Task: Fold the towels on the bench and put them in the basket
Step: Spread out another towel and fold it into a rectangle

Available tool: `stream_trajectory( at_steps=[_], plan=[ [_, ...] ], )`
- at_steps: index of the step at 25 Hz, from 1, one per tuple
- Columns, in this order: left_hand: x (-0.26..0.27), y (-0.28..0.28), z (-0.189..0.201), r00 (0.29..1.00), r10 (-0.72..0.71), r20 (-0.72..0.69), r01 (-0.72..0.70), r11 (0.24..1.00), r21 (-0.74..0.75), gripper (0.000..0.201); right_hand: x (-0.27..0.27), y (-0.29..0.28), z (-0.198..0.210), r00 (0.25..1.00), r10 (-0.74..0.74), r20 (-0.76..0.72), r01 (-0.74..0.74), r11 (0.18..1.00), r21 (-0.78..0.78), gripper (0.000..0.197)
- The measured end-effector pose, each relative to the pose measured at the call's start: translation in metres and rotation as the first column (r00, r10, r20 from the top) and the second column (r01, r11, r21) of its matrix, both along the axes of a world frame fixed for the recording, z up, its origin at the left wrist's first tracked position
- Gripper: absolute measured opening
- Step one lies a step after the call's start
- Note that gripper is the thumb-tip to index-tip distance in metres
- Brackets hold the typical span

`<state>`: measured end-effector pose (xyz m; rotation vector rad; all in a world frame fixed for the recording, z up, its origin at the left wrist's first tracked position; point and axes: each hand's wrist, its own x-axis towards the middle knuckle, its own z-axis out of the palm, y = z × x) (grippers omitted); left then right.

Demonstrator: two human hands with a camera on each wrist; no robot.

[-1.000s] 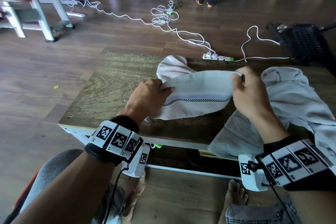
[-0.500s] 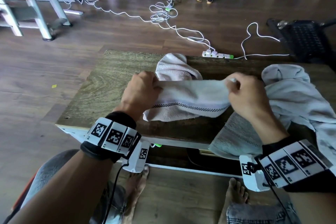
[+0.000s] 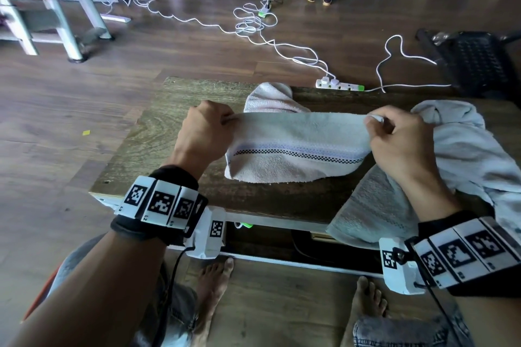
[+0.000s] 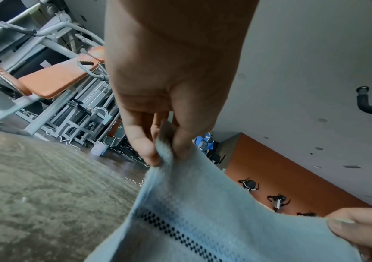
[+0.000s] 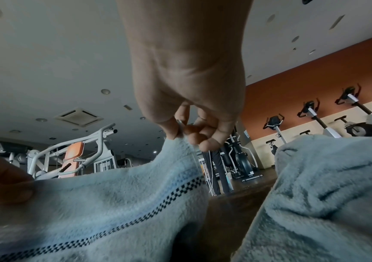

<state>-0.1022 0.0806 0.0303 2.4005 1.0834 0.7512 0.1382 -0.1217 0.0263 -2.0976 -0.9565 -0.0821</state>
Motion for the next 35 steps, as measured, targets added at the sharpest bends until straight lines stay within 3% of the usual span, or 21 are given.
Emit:
stream_trajectory(
  at_steps=[3,5,8,10,11,14,17,18,20,22,23,25,27,28,30,32,35],
  plan=[
    [0.006,-0.004,-0.003,0.975,-0.081,-0.206,0.046,0.984,-0.171,0.018,-0.010,0.001,-0.001,0.988,0.151,-0.041,-0.155,0.979,-0.133,0.012],
    [0.016,-0.009,-0.010,0.933,-0.153,-0.325,0.099,0.979,-0.177,0.017,-0.024,0.011,-0.011,0.946,0.300,-0.123,-0.320,0.924,-0.212,0.009],
    [0.029,-0.016,-0.024,0.747,-0.416,-0.518,0.356,0.909,-0.216,0.031,-0.036,0.038,-0.036,0.896,0.413,-0.161,-0.442,0.862,-0.248,0.008],
    [0.036,-0.019,-0.031,0.647,-0.489,-0.585,0.400,0.871,-0.285,0.026,-0.040,0.054,-0.046,0.901,0.379,-0.211,-0.424,0.870,-0.250,0.013],
    [0.037,-0.020,-0.031,0.640,-0.488,-0.594,0.390,0.872,-0.296,0.024,-0.043,0.058,-0.048,0.898,0.363,-0.248,-0.423,0.867,-0.263,0.014],
    [0.035,-0.020,-0.023,0.767,-0.421,-0.484,0.328,0.906,-0.268,0.029,-0.053,0.054,-0.038,0.880,0.408,-0.241,-0.471,0.816,-0.335,0.015],
    [0.031,-0.012,-0.023,0.838,-0.379,-0.392,0.385,0.921,-0.066,0.022,-0.052,0.050,-0.027,0.854,0.430,-0.294,-0.495,0.845,-0.203,0.014],
    [0.029,-0.012,-0.025,0.840,-0.394,-0.373,0.390,0.917,-0.090,0.020,-0.051,0.051,-0.027,0.852,0.425,-0.306,-0.484,0.863,-0.148,0.013],
    [0.028,-0.020,-0.027,0.775,-0.506,-0.378,0.423,0.860,-0.284,0.026,-0.050,0.052,-0.030,0.886,0.390,-0.251,-0.423,0.901,-0.095,0.010],
    [0.031,-0.032,-0.033,0.716,-0.566,-0.408,0.467,0.823,-0.322,0.029,-0.047,0.050,-0.041,0.922,0.386,-0.036,-0.388,0.916,-0.105,0.007],
    [0.033,-0.037,-0.034,0.723,-0.578,-0.379,0.488,0.815,-0.312,0.029,-0.045,0.049,-0.048,0.890,0.456,0.023,-0.451,0.885,-0.119,0.010],
    [0.037,-0.040,-0.033,0.743,-0.569,-0.352,0.477,0.819,-0.318,0.034,-0.042,0.042,-0.056,0.804,0.592,-0.062,-0.592,0.786,-0.178,0.016],
    [0.040,-0.038,-0.037,0.724,-0.544,-0.424,0.478,0.839,-0.261,0.057,-0.039,0.034,-0.057,0.804,0.563,-0.189,-0.594,0.748,-0.298,0.014],
    [0.041,-0.037,-0.038,0.693,-0.543,-0.474,0.484,0.838,-0.253,0.063,-0.037,0.030,-0.058,0.822,0.538,-0.185,-0.568,0.752,-0.335,0.012],
    [0.042,-0.037,-0.039,0.624,-0.582,-0.522,0.493,0.811,-0.315,0.060,-0.034,0.024,-0.061,0.842,0.527,-0.115,-0.533,0.783,-0.321,0.006],
    [0.044,-0.034,-0.043,0.646,-0.632,-0.428,0.518,0.775,-0.362,0.054,-0.031,0.023,-0.068,0.829,0.559,0.010,-0.532,0.796,-0.289,0.004],
    [0.048,-0.031,-0.053,0.679,-0.638,-0.363,0.554,0.770,-0.316,0.031,-0.031,0.029,-0.067,0.799,0.594,-0.094,-0.592,0.748,-0.302,0.004]
  ],
)
